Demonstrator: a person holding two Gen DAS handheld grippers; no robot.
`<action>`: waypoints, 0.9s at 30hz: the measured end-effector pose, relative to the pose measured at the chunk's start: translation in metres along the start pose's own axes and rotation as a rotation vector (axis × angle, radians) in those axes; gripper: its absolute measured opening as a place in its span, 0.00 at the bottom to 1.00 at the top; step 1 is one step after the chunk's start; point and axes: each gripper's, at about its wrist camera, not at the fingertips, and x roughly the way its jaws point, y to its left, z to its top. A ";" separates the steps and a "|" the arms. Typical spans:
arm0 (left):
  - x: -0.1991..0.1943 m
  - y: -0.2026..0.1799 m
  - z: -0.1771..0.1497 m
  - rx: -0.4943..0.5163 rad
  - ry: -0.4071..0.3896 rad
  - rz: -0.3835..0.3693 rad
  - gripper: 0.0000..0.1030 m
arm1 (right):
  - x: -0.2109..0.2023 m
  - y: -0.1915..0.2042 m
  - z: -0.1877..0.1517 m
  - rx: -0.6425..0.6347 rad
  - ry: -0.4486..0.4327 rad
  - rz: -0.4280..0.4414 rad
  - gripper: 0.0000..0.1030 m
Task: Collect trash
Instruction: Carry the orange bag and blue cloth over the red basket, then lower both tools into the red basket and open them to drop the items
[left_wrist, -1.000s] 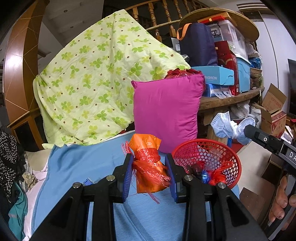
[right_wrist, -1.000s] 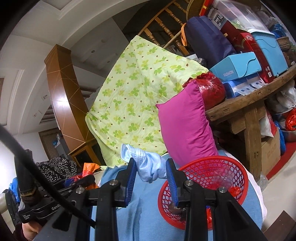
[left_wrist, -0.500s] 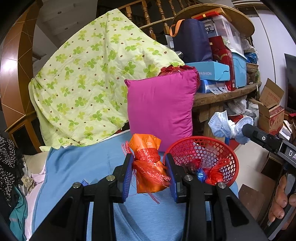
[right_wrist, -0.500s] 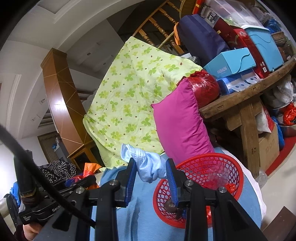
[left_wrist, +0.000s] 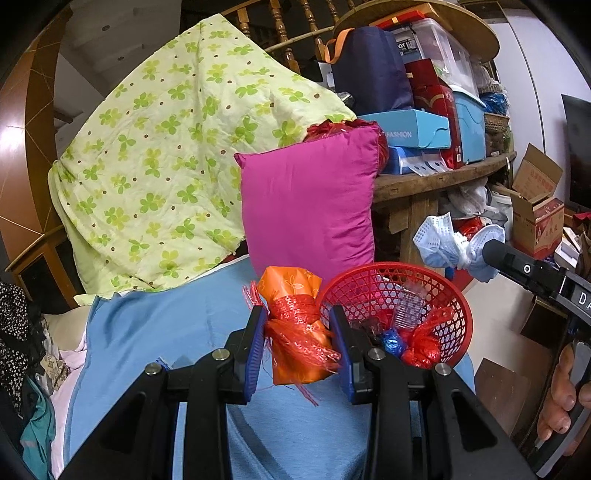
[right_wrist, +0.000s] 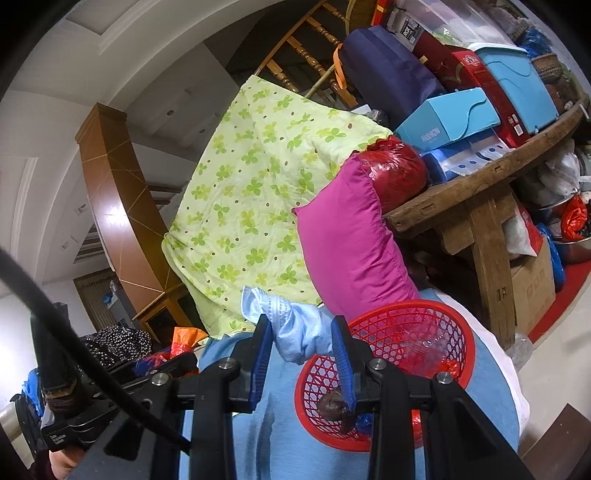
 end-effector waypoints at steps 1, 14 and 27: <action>0.001 -0.002 0.000 0.004 0.002 -0.001 0.35 | 0.000 -0.001 0.000 0.003 0.000 -0.001 0.34; 0.009 -0.017 -0.002 0.031 0.020 -0.013 0.35 | -0.004 -0.017 -0.001 0.045 0.001 -0.014 0.34; 0.016 -0.023 -0.004 0.047 0.039 -0.020 0.36 | -0.002 -0.029 -0.004 0.069 0.008 -0.027 0.34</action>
